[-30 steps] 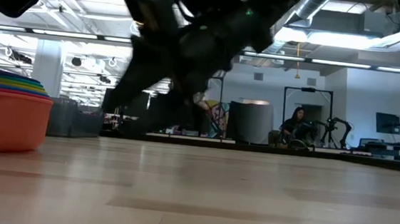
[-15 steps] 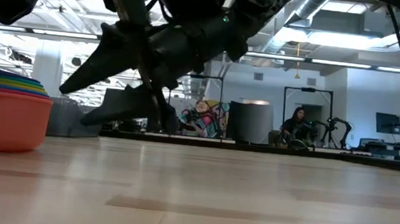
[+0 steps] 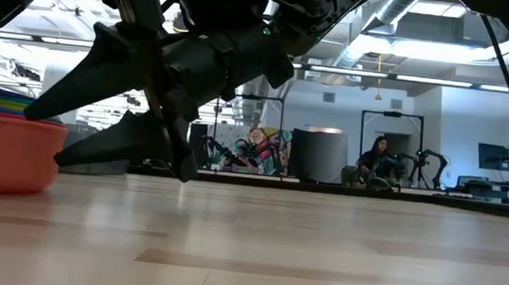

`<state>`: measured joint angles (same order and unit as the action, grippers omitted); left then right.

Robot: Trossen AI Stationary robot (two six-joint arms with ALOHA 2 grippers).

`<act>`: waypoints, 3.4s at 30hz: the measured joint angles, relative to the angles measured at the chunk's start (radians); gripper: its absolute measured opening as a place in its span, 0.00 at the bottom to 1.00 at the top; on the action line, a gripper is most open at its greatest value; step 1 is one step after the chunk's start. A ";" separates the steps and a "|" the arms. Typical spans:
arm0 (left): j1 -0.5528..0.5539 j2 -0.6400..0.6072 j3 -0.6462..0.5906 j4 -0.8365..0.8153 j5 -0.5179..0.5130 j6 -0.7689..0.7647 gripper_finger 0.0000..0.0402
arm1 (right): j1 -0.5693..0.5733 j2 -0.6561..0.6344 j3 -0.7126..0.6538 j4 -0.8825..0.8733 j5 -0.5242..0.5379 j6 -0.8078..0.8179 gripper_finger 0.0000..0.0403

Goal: Nest measuring cups in basket
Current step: Stack the dark blue measuring cup on top of the light blue measuring cup

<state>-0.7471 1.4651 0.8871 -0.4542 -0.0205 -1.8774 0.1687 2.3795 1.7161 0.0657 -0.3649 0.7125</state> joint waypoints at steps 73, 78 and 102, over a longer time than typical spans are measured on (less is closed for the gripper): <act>-0.014 0.103 0.000 0.101 -0.143 0.334 0.00 | -0.006 -0.002 -0.001 0.114 -0.136 -0.116 0.02; 0.005 0.103 0.000 0.121 -0.104 0.349 0.00 | -0.006 -0.002 -0.001 0.113 -0.139 -0.119 0.02; -0.040 0.099 0.000 0.101 -0.002 -0.025 0.01 | -0.023 -0.056 -0.002 -0.173 -0.050 -0.165 0.03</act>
<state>-0.7873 1.5642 0.8867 -0.3532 -0.0227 -1.9024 0.1455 2.3237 1.7145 -0.1073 -0.4149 0.5476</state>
